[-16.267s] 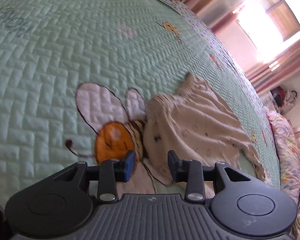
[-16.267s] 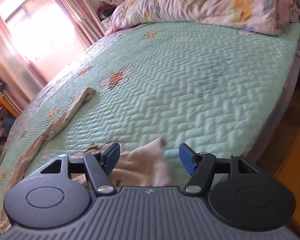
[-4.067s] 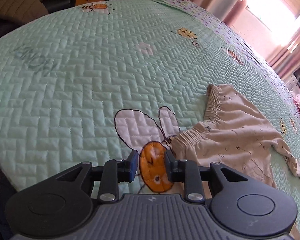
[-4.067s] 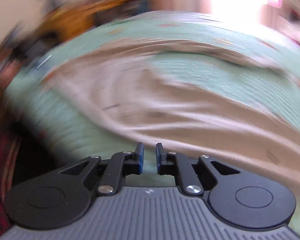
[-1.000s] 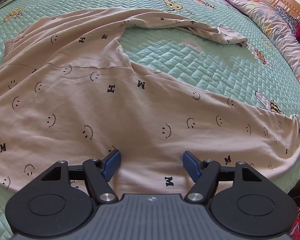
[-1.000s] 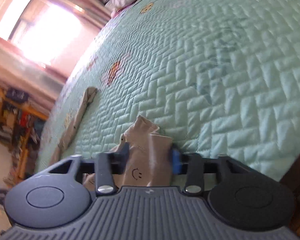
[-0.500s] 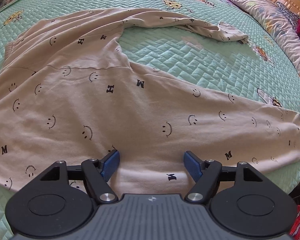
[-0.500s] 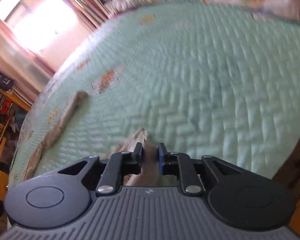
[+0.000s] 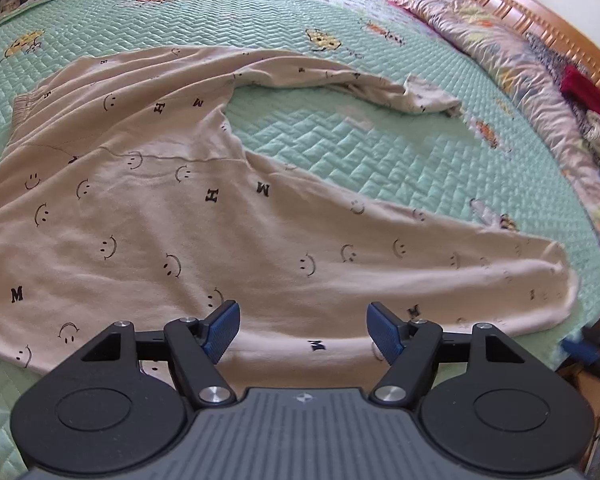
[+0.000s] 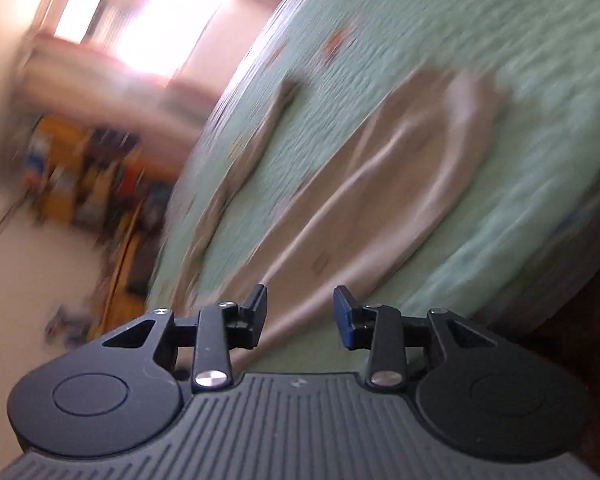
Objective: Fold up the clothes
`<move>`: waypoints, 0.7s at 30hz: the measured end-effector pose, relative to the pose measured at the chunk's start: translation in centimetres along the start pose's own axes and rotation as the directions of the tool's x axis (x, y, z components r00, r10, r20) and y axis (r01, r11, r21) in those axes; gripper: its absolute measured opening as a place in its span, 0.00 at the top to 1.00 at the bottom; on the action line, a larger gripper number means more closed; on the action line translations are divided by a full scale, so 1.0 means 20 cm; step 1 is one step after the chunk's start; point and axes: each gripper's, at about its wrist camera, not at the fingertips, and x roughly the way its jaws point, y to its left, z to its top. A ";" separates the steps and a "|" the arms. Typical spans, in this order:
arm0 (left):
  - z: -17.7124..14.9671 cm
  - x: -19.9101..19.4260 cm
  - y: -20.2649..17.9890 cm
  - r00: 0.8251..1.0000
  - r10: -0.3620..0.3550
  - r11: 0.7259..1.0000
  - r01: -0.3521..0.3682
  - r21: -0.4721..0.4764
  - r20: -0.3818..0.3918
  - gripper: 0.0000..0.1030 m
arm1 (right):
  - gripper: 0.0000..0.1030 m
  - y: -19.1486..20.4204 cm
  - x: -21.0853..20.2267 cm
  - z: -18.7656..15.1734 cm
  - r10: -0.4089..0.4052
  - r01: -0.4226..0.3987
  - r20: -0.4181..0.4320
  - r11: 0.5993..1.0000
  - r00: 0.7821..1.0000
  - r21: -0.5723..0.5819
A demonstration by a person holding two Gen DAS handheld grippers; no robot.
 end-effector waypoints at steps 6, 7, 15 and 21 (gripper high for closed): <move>0.00 0.01 0.05 1.000 0.001 0.999 -0.002 -0.043 -0.024 0.29 | 0.61 0.10 0.31 -0.13 -0.039 0.035 -0.092 0.998 0.995 -0.048; -0.01 0.02 0.06 1.000 -0.001 0.999 0.000 -0.048 -0.029 0.29 | 0.61 0.10 0.34 -0.14 -0.044 0.041 -0.081 0.998 0.996 -0.042; 0.00 0.05 0.05 0.999 -0.031 0.998 0.030 -0.050 -0.038 0.29 | 0.61 0.15 0.42 -0.13 0.001 -0.006 -0.065 0.996 0.998 -0.085; 0.00 0.05 -0.01 0.999 -0.024 1.000 0.024 -0.001 -0.030 0.29 | 0.72 0.03 0.27 -0.10 0.354 -0.331 -0.075 0.919 0.932 0.215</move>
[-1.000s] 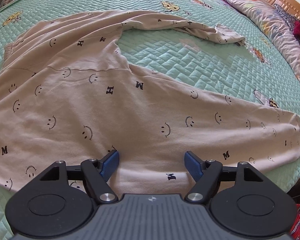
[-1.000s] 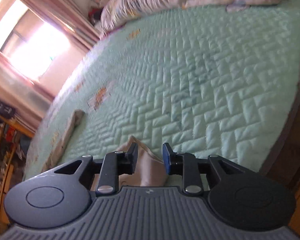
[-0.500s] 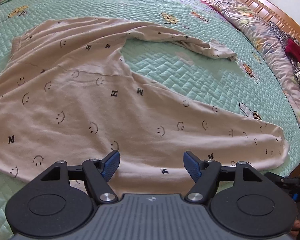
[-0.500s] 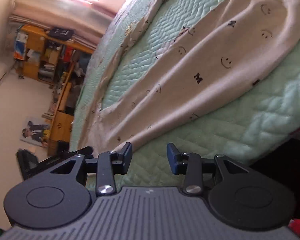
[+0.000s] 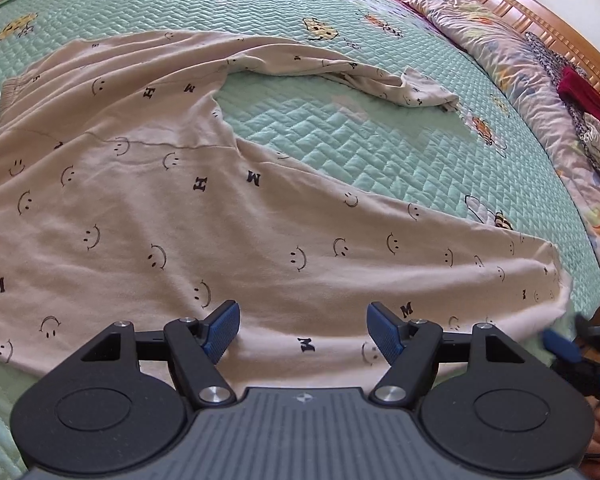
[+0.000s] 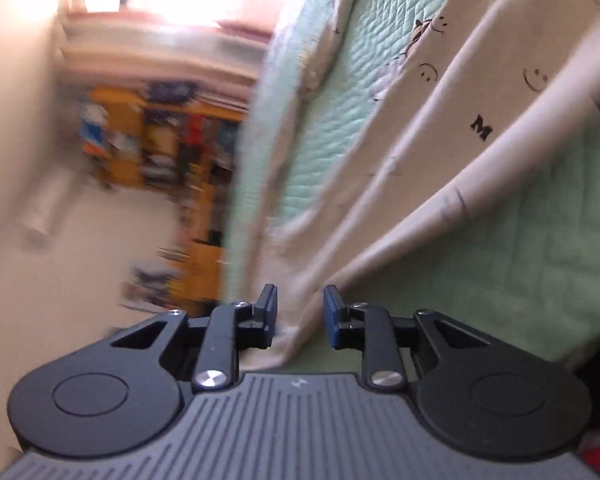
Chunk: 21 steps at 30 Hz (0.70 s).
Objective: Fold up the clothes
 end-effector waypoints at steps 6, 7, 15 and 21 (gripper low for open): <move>-0.02 0.02 -0.06 1.000 -0.022 0.999 0.022 0.029 -0.014 0.29 | 0.67 0.14 -0.15 -0.02 -0.214 0.222 0.065 0.961 0.975 -0.166; -0.02 0.02 -0.08 1.000 -0.026 0.999 0.026 0.041 -0.014 0.29 | 0.67 0.18 -0.12 -0.03 -0.255 0.265 0.074 0.937 0.964 -0.229; -0.04 0.11 -0.14 0.999 0.012 0.997 -0.008 0.080 -0.050 0.26 | 0.69 0.15 0.27 -0.01 -0.503 0.450 -0.017 0.788 0.864 -0.420; -0.07 0.05 -0.17 0.996 -0.068 0.993 0.073 0.096 -0.059 0.25 | 0.71 0.15 0.20 -0.10 -0.550 0.463 -0.112 0.783 0.828 -0.416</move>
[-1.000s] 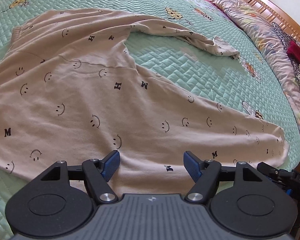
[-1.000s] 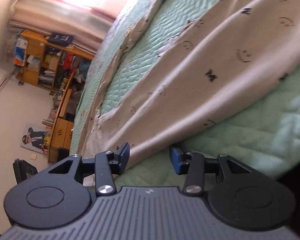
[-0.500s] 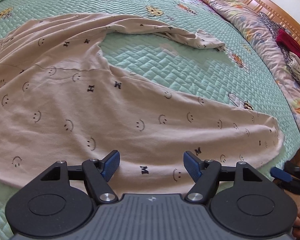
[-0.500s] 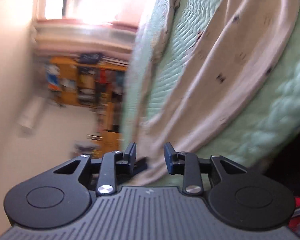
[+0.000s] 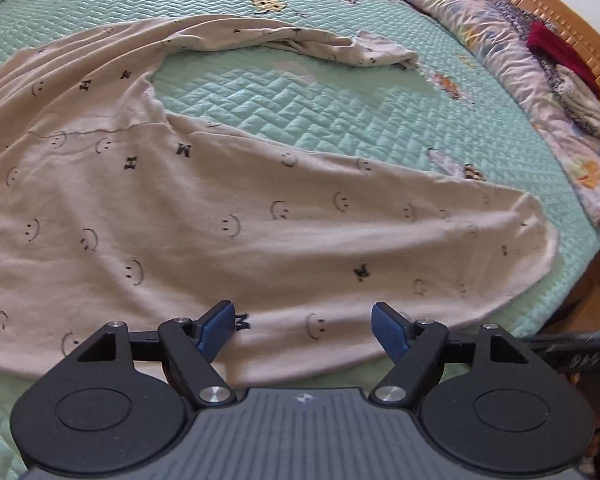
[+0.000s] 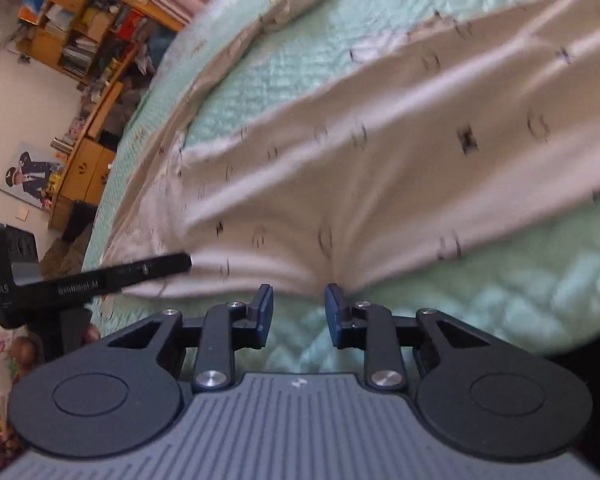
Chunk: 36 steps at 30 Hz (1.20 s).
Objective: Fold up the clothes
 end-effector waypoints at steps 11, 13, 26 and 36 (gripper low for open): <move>-0.02 0.19 -0.24 1.000 -0.006 0.989 0.008 0.151 -0.016 0.15 | 0.62 0.06 -0.04 0.34 0.152 -0.143 0.174 0.988 0.973 -0.063; -0.05 0.19 -0.27 1.000 -0.003 0.982 0.007 0.191 -0.022 0.12 | 0.61 0.02 0.05 0.44 0.098 -0.089 0.147 0.994 0.984 -0.067; 0.05 0.01 -0.04 0.999 -0.036 0.999 0.035 0.026 0.040 0.18 | 0.61 0.02 0.06 0.52 -0.004 0.011 0.240 1.000 0.971 -0.026; 0.25 -0.34 0.49 0.945 0.245 0.956 -0.198 -0.217 0.217 0.18 | 0.64 0.17 0.11 0.49 -0.021 0.032 0.325 0.999 0.946 -0.028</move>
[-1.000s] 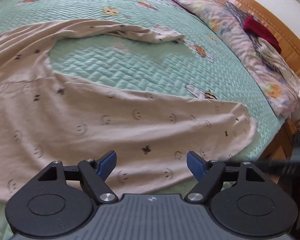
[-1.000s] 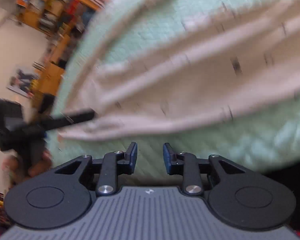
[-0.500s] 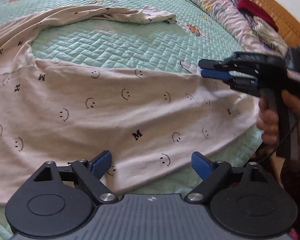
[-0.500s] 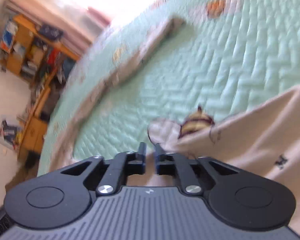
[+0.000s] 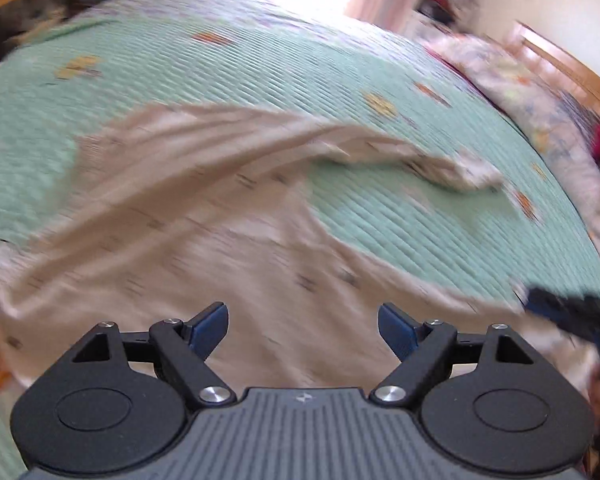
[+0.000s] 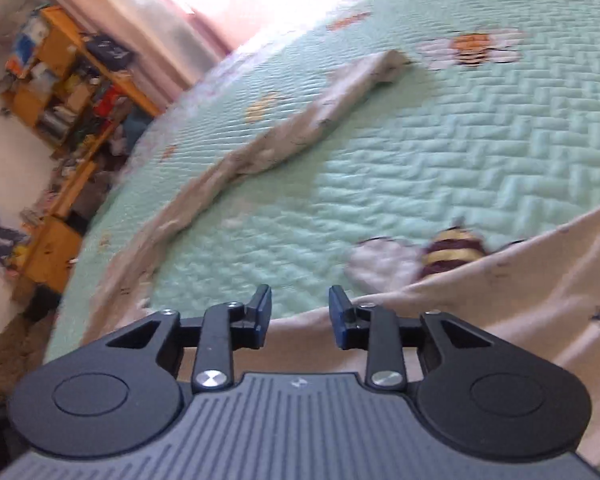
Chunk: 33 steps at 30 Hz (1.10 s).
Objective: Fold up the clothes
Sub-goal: 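Grasp the elastic waistband edge with the left gripper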
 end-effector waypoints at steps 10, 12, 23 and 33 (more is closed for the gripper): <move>0.59 0.23 0.76 0.955 0.293 0.945 -0.282 -0.164 0.047 0.22 | 0.57 0.28 0.29 -0.26 0.239 -0.239 -0.159 0.971 0.958 0.017; 0.65 0.35 0.81 0.944 0.330 0.940 -0.327 -0.100 0.018 0.24 | 0.57 0.30 0.32 -0.27 0.228 -0.228 -0.184 0.973 0.956 0.019; 0.66 0.62 0.91 0.970 0.242 0.968 -0.242 -0.071 -0.006 0.24 | 0.55 0.35 0.39 -0.27 0.198 -0.207 -0.206 0.978 0.958 -0.024; 0.64 0.65 0.84 0.979 0.202 0.976 -0.202 0.081 0.012 0.72 | 0.38 0.42 0.42 -0.31 0.209 -0.235 -0.214 0.967 0.954 -0.101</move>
